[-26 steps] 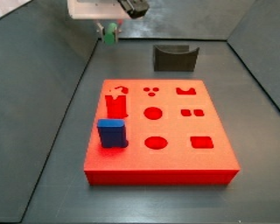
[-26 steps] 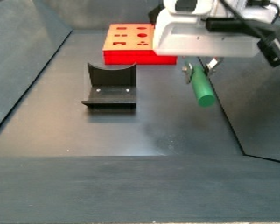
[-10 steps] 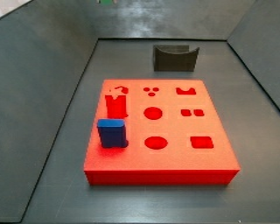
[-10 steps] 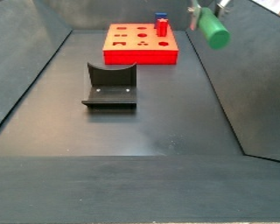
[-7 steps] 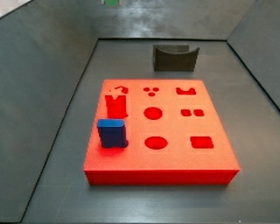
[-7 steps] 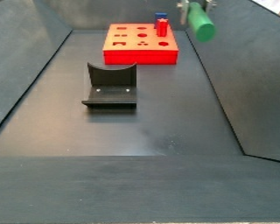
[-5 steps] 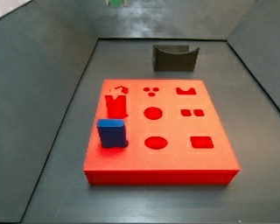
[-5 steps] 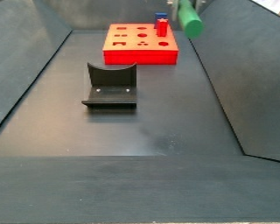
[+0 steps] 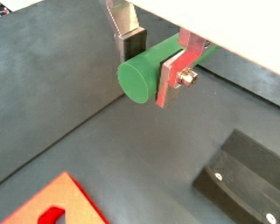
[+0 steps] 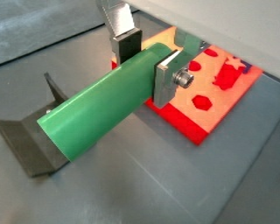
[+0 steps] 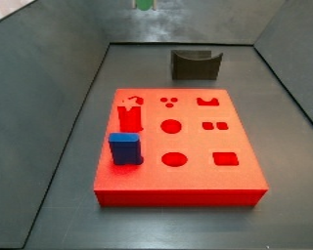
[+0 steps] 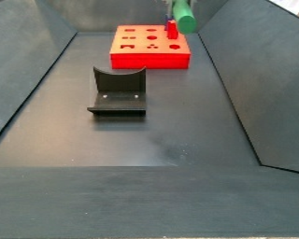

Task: Pick up the round object. Move up. Place the round object on the fixture. Regrasp the round object. Move to above the board. Insert the round object.
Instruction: Place the round object on the fixture.

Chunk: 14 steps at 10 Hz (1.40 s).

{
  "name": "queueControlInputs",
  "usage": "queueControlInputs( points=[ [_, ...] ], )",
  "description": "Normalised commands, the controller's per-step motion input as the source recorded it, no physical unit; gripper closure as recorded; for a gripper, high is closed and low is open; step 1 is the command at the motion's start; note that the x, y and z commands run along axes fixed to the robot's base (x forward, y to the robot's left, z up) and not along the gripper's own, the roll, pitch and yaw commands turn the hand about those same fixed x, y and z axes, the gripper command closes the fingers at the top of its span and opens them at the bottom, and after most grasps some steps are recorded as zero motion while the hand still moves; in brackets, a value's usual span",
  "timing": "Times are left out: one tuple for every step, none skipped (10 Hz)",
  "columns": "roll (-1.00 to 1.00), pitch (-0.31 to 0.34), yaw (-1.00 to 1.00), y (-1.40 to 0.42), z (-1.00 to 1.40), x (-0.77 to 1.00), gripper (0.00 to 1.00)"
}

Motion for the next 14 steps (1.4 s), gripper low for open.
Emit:
queueControlInputs(
  points=[
    [-0.06, 0.153, 0.03, -0.17, 0.01, 1.00, 1.00],
    [-0.06, 0.158, 0.03, -0.15, 0.01, 1.00, 1.00],
    [-1.00, -0.122, -0.04, 0.53, -0.05, 1.00, 1.00],
    [-1.00, -0.118, -0.04, 0.56, -0.06, 1.00, 1.00],
    [-1.00, -0.113, -0.05, 0.52, -0.06, 1.00, 1.00],
    [-1.00, -0.106, -0.05, 0.46, -0.06, 1.00, 1.00],
    [-1.00, -0.072, -0.04, 0.32, -0.04, 1.00, 1.00],
    [-1.00, -0.040, -0.04, 0.26, -0.03, 1.00, 1.00],
    [-1.00, -0.014, -0.04, 0.22, -0.03, 1.00, 1.00],
    [-1.00, 0.004, -0.04, 0.18, -0.03, 1.00, 1.00],
    [-1.00, 0.021, -0.05, 0.15, -0.04, 1.00, 1.00],
    [-0.97, 0.041, -0.06, 0.12, -0.03, 0.99, 1.00],
    [-0.81, 0.049, -0.06, 0.09, -0.03, 0.92, 1.00],
    [-0.60, 0.056, -0.06, 0.07, -0.03, 0.82, 1.00]
  ],
)
